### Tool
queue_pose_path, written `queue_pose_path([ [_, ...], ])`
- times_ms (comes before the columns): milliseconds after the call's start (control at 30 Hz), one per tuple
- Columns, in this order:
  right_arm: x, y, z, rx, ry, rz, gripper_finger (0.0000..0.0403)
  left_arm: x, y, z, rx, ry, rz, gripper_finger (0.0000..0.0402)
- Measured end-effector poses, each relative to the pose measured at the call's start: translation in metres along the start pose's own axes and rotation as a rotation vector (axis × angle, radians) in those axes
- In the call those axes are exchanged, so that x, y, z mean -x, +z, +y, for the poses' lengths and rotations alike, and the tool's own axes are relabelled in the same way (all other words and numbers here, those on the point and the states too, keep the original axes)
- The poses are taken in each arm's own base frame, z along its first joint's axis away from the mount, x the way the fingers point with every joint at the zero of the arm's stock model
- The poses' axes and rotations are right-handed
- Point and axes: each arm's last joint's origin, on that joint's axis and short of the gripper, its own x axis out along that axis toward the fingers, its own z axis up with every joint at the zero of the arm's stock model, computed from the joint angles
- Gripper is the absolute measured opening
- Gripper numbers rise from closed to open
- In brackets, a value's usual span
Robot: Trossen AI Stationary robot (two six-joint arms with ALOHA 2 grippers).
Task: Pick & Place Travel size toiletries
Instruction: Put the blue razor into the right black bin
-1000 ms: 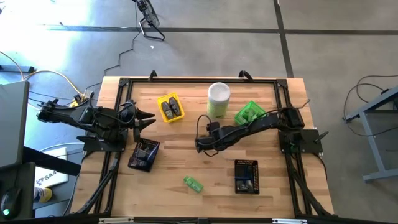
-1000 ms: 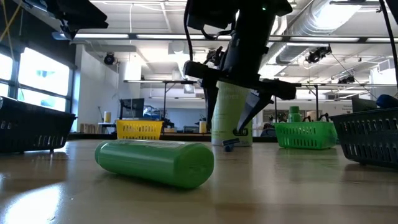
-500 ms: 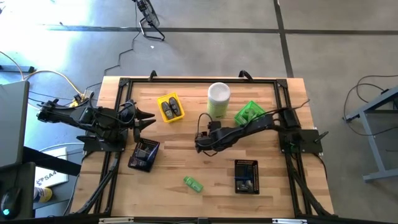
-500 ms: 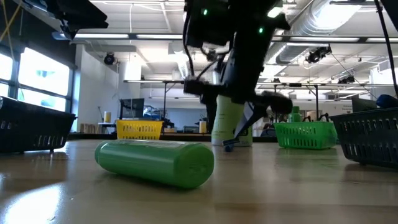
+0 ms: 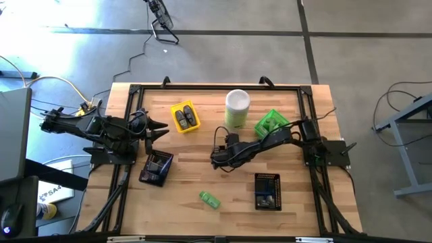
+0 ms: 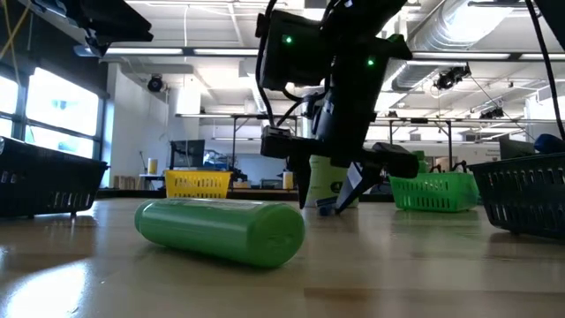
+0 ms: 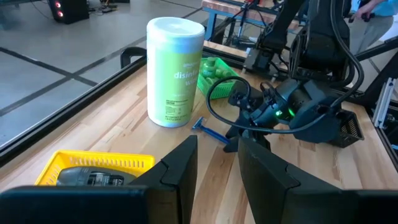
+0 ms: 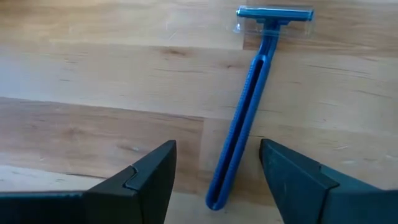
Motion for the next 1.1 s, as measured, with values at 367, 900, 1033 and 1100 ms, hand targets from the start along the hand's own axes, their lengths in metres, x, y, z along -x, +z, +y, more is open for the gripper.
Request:
queue_pose_path([
  [367, -0.001, -0.001, -0.002, -0.032, -0.019, 0.026, 0.015, 0.0, 0.0, 0.0, -0.001, 0.0, 0.002, 0.0113],
  [900, 0.002, -0.005, -0.001, -0.028, -0.002, 0.041, 0.0029, 0.0, -0.001, 0.0, 0.0, 0.002, 0.013, 0.0113],
  [1033, 0.007, -0.005, -0.001, -0.025, 0.01, 0.051, 0.0033, 0.0, -0.001, 0.0, 0.0, 0.002, 0.013, 0.0113],
  [1100, 0.009, -0.005, 0.0, -0.026, 0.016, 0.064, 0.003, 0.0, -0.001, 0.0, 0.001, 0.003, 0.012, 0.0113],
])
